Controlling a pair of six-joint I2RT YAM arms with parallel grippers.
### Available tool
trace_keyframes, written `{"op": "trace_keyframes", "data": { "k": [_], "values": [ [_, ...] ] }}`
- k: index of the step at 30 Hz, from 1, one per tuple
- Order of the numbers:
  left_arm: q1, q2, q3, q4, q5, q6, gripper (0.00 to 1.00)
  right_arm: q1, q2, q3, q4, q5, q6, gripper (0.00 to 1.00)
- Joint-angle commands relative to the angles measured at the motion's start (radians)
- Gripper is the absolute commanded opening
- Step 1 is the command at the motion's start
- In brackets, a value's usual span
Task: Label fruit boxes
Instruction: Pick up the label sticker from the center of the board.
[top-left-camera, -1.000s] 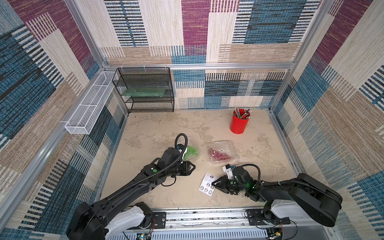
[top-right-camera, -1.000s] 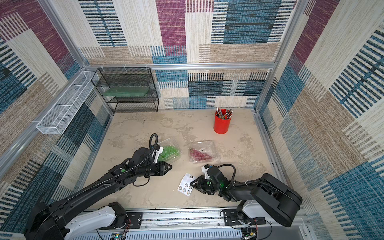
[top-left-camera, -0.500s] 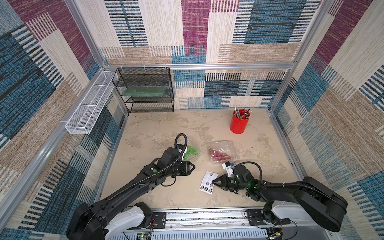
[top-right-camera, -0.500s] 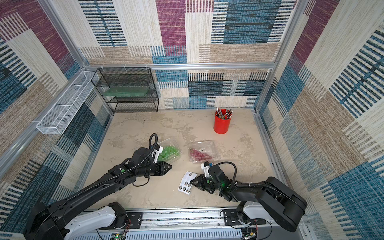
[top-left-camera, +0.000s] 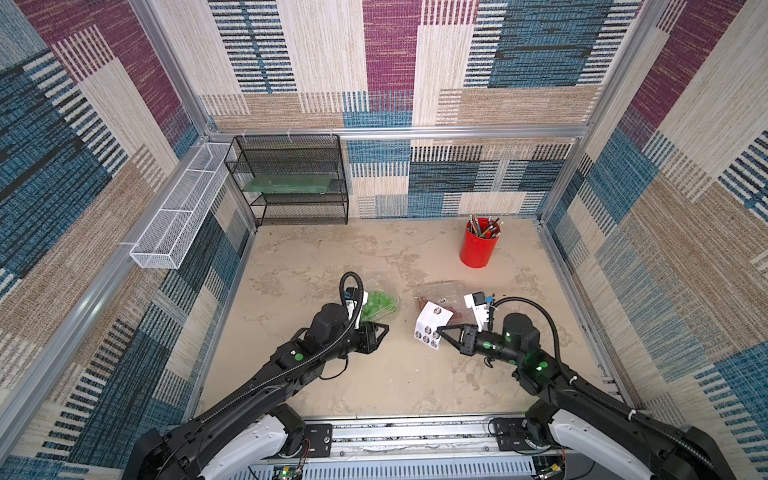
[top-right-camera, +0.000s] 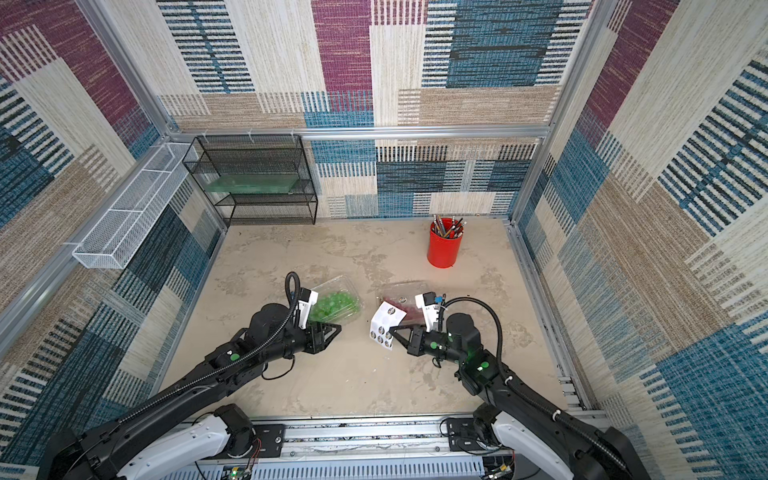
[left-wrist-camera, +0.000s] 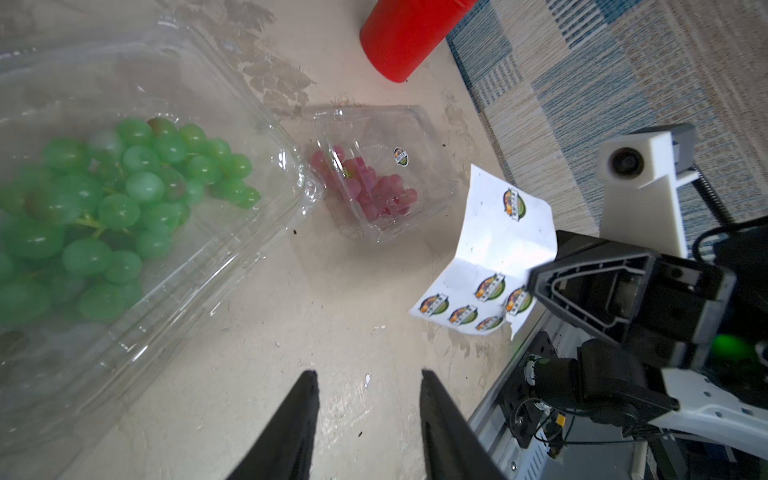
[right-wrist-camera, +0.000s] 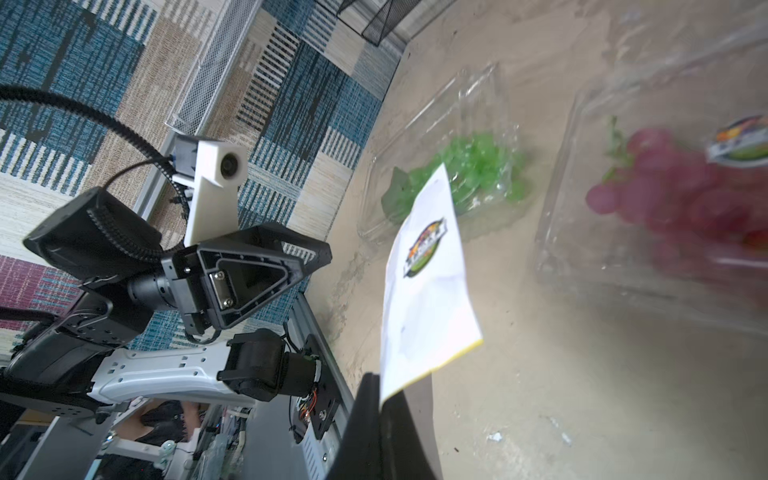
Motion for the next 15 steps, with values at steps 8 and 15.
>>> {"op": "trace_keyframes", "data": {
  "k": [8, 15],
  "values": [
    [0.001, -0.116, -0.176, 0.49, 0.097, 0.192, 0.66, -0.161, 0.029, 0.207, -0.132, -0.351, -0.307, 0.02],
    [0.0, -0.124, -0.134, 0.528, 0.281, 0.409, 0.68, -0.161, 0.093, 0.305, -0.142, -0.511, -0.45, 0.03]
  ]
}}
